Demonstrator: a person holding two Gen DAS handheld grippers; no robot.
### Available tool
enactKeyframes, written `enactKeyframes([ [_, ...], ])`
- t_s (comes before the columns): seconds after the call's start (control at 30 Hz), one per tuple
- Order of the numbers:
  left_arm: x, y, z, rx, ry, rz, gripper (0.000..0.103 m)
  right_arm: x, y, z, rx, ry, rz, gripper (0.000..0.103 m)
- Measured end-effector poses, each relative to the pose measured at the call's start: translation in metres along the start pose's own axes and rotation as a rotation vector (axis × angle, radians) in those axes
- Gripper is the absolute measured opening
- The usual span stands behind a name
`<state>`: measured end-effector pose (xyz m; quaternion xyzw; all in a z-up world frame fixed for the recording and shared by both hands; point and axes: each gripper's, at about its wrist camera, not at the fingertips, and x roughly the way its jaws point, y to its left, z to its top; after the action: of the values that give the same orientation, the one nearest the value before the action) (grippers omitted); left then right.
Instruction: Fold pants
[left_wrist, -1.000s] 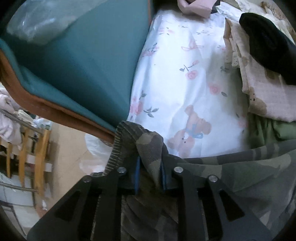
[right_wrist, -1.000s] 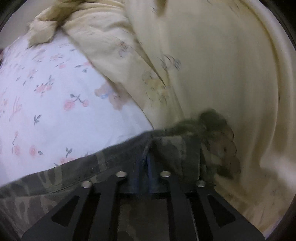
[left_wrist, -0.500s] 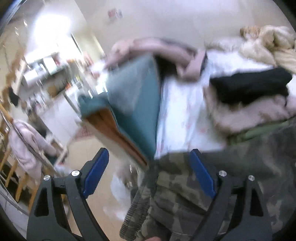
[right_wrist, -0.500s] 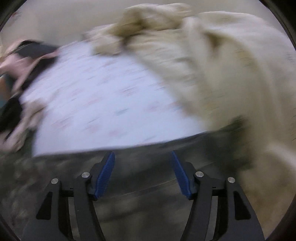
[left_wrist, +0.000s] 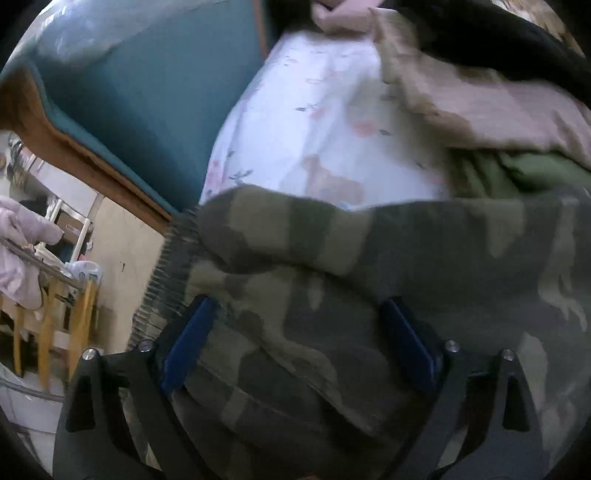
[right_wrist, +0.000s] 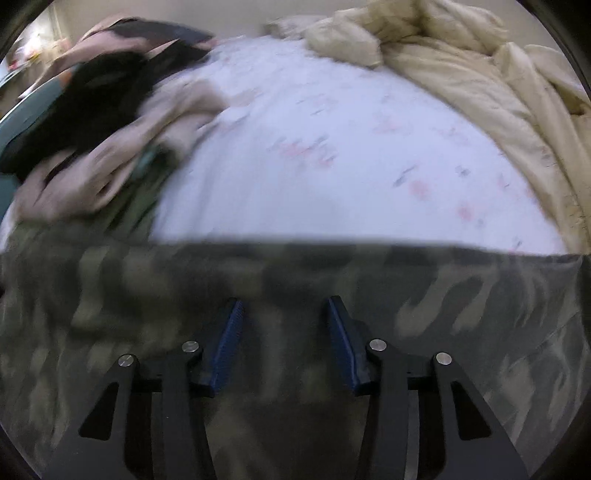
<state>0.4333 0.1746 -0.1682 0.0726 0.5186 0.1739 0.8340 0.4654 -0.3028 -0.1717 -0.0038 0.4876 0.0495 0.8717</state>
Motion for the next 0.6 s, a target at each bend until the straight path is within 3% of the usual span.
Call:
enactKeyframes([
  [0.03,0.0,-0.003,-0.001,0.028,-0.019,0.021,0.096,0.004,-0.007,0.008,0.022,-0.011,-0.066,0.054],
  [0.13,-0.012,-0.007,0.0,0.054,-0.032,0.046,0.096,0.0,-0.032,0.018,0.109,0.005,0.029,0.055],
  [0.27,-0.041,0.002,-0.005,0.016,-0.066,-0.061,0.095,-0.05,-0.069,0.013,0.065,-0.115,-0.019,0.058],
  [0.33,-0.056,0.006,-0.01,0.024,-0.095,-0.087,0.095,-0.067,-0.112,0.006,0.084,-0.125,-0.123,0.058],
  [0.43,-0.068,0.01,-0.013,0.019,-0.098,-0.113,0.095,-0.058,-0.182,-0.003,0.2,-0.032,-0.243,0.049],
  [0.53,-0.055,0.004,-0.023,0.042,-0.061,-0.091,0.095,-0.03,-0.235,-0.012,0.32,0.087,-0.236,0.031],
  [0.6,-0.046,0.004,-0.032,0.057,-0.036,-0.07,0.096,-0.022,-0.244,-0.011,0.307,0.076,-0.278,0.031],
])
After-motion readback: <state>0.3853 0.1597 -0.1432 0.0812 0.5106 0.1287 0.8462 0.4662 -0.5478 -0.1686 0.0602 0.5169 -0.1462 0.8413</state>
